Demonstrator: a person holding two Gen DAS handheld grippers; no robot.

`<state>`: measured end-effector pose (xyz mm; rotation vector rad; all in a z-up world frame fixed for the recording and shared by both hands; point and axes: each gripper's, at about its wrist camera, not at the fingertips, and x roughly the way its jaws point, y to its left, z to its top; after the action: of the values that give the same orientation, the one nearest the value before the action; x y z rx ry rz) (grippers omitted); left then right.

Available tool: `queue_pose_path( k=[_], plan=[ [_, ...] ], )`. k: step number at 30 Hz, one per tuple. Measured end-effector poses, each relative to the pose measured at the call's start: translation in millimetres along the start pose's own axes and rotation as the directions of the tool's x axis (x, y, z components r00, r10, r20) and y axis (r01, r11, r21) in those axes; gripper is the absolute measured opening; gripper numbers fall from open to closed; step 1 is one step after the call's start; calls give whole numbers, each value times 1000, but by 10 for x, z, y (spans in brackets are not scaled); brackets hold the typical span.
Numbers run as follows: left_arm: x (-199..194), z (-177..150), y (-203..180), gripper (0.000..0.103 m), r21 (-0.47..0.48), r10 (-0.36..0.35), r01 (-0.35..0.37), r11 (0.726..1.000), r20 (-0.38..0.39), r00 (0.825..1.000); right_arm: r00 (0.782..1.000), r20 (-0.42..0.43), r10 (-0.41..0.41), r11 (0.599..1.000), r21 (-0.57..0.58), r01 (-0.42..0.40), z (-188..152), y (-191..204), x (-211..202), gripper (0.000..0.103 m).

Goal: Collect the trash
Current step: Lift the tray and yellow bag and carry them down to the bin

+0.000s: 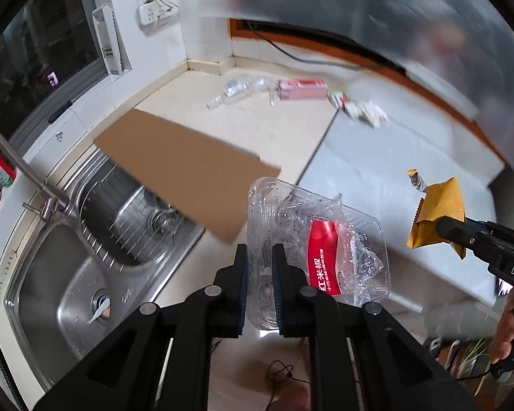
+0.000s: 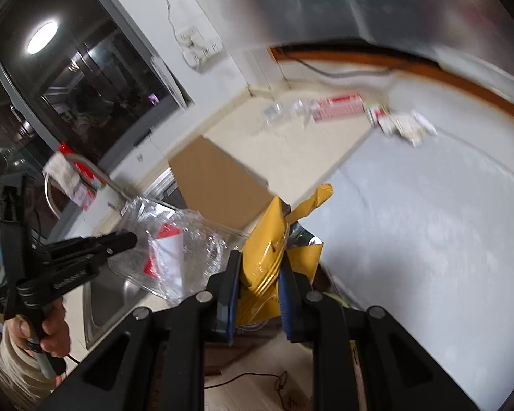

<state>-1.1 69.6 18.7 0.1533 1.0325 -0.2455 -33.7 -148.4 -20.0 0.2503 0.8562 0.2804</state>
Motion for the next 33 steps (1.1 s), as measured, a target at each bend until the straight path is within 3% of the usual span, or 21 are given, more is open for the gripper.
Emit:
queue_pose_path(
  k=[7, 15, 21, 25, 33],
  plan=[
    [235, -692, -81, 11, 53, 69, -67, 996, -38, 997, 994, -88, -66, 997, 41, 70, -778, -58, 235, 20],
    [987, -1178, -169, 11, 34, 165, -162, 986, -117, 979, 969, -194, -153, 987, 22, 160, -1304, -235, 919, 20],
    [1908, -1601, -414, 11, 80, 251, -241, 967, -167, 953, 954, -260, -149, 988, -6, 153, -1639, -550, 1748, 20],
    [2664, -1887, -474, 11, 59, 207, -199, 978, -223, 953, 947, -285, -149, 989, -41, 143, -1861, -786, 2314, 20],
    [3937, -2240, -452, 11, 28, 177, -175, 984, -241, 954, 931, -338, -138, 990, -60, 126, -2397, -1285, 3420, 20]
  ],
)
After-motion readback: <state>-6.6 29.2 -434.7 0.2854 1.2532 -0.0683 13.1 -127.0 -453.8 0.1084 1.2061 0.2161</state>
